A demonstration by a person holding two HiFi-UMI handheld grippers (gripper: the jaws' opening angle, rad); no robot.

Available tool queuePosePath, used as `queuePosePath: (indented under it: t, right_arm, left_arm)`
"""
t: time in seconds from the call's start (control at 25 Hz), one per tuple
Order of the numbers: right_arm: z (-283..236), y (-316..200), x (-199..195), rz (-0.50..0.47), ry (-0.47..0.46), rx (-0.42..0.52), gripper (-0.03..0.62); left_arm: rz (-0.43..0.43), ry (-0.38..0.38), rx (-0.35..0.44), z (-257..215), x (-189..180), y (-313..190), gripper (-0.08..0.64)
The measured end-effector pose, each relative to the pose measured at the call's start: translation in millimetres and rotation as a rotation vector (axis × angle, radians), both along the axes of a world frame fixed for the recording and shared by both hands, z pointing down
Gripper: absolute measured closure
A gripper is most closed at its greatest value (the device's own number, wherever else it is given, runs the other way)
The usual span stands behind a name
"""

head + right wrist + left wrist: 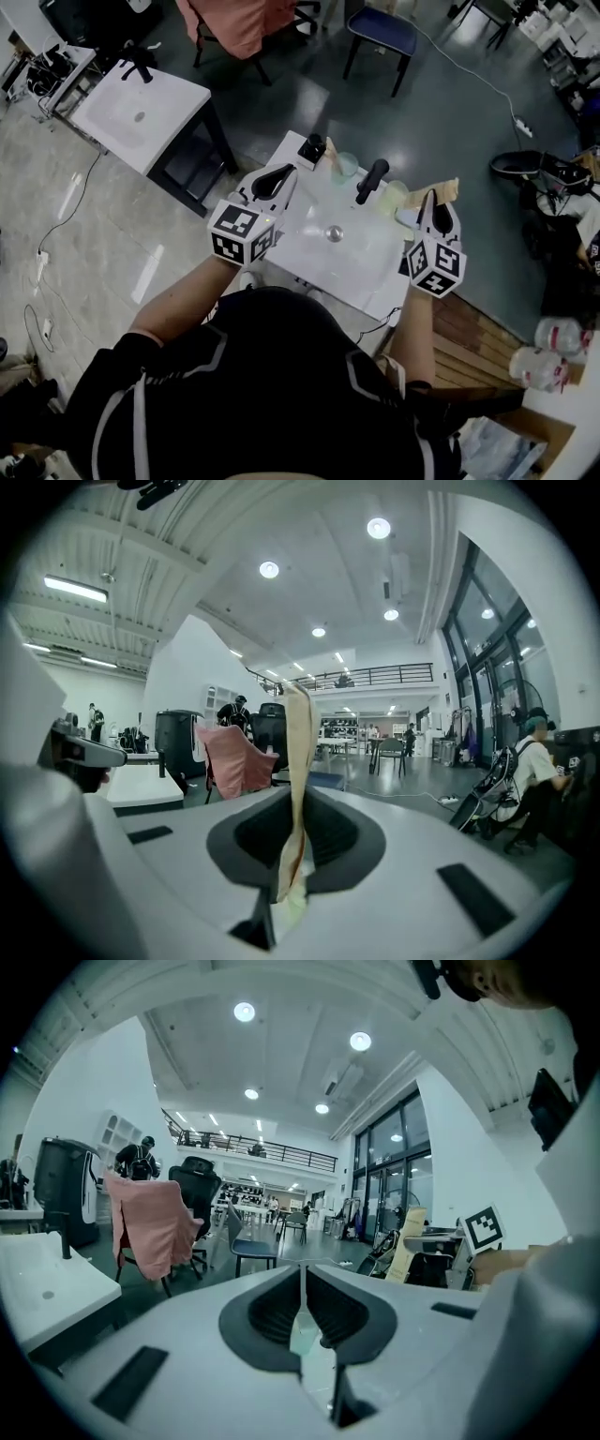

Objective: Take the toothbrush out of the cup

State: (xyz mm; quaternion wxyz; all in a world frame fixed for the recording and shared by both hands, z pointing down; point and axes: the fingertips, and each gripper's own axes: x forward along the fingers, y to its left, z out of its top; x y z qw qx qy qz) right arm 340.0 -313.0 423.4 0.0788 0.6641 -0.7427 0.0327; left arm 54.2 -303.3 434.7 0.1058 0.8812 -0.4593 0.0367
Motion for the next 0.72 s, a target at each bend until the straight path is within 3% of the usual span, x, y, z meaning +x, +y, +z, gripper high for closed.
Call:
queuePosePath:
  t: [0.12, 0.48, 0.72]
  right_arm:
    - [-10.7, 13.1, 0.5, 0.018, 0.004, 0.011, 0.56]
    - [-21.4, 51.3, 1.2, 0.065, 0.017, -0.009, 0.56]
    - [-17.1, 71.6, 5.1, 0.101, 0.044, -0.034, 0.56]
  left_arm:
    - [0.023, 0.007, -0.01, 8.0, 5.3, -8.6, 0.547]
    - [0.103, 0.006, -0.115, 68.6, 40.1, -41.2, 0.393]
    - [0.091, -0.002, -0.193, 124.2, 68.8, -77.5, 0.38]
